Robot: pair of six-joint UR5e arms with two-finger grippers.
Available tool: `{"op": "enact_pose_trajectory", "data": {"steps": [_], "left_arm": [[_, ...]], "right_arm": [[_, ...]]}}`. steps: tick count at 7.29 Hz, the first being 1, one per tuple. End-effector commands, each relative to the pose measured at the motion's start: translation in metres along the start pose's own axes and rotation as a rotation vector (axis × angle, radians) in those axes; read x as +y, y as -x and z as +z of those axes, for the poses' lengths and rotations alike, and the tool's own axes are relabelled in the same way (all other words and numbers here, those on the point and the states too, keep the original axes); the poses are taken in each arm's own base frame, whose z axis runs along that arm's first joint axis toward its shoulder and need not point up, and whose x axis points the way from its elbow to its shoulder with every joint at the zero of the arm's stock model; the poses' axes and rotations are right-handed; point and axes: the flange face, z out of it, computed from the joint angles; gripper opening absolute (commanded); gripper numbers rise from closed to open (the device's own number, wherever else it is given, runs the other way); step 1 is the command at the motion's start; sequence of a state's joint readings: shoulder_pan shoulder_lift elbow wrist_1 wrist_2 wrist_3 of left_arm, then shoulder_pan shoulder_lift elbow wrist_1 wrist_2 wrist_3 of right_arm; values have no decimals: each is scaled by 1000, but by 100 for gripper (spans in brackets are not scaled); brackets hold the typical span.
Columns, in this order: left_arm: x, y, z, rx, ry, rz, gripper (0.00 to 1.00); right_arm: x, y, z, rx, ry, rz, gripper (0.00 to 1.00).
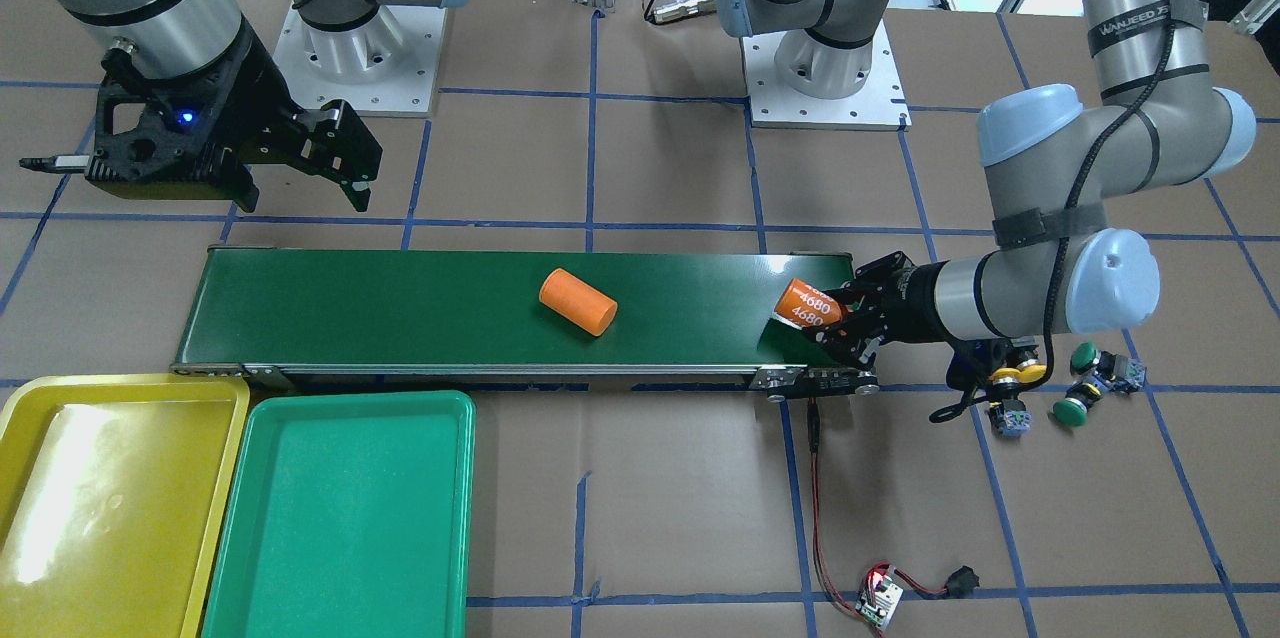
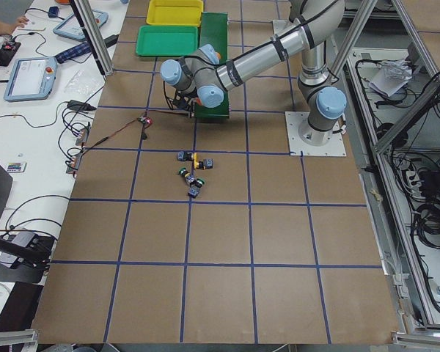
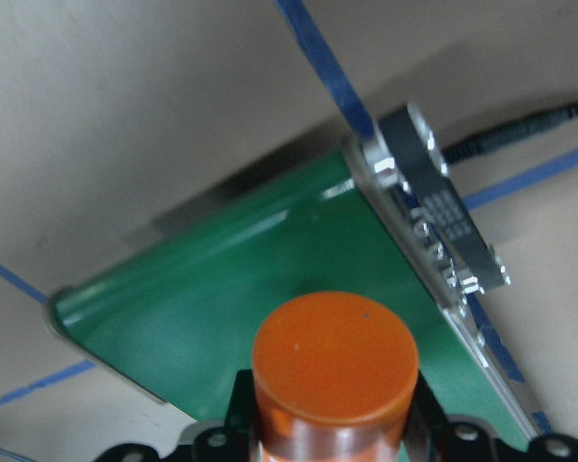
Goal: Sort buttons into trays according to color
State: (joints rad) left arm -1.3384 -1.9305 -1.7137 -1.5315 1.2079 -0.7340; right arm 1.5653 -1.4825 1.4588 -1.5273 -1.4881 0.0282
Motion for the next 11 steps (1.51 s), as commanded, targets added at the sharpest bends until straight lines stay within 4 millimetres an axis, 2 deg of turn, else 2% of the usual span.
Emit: {"op": "enact_pose_trajectory", "data": {"steps": [1, 2, 3, 5, 6, 7, 8, 9, 10, 11], "left_arm": [[4, -1, 11, 1, 2, -5, 48], [3, -2, 9, 1, -3, 7, 88], [2, -3, 0, 14, -16, 12, 93], [1, -2, -10, 28, -29, 20, 94], [-7, 6, -22, 2, -89, 81, 97], [-42, 29, -50, -6, -143, 168, 100], [-97, 56, -84, 43, -157, 153, 100], [-131, 69, -115, 33, -209, 282, 100], [-150, 67, -127, -30, -263, 401, 100], [-174, 58, -119, -61, -322, 508, 100]], "right_arm": [[0, 0, 0, 1, 2, -3, 100], [0, -1, 0, 1, 2, -1, 100], [1, 0, 0, 0, 0, -3, 100], [0, 0, 0, 0, 0, -3, 100], [0, 0, 0, 0, 0, -1, 100], [-1, 0, 1, 0, 2, -1, 100], [-1, 0, 1, 0, 2, -1, 100], [-1, 0, 2, 0, 3, -1, 100], [1, 1, -1, -2, -1, -2, 100], [-1, 1, 3, -2, 5, -1, 100]]}}
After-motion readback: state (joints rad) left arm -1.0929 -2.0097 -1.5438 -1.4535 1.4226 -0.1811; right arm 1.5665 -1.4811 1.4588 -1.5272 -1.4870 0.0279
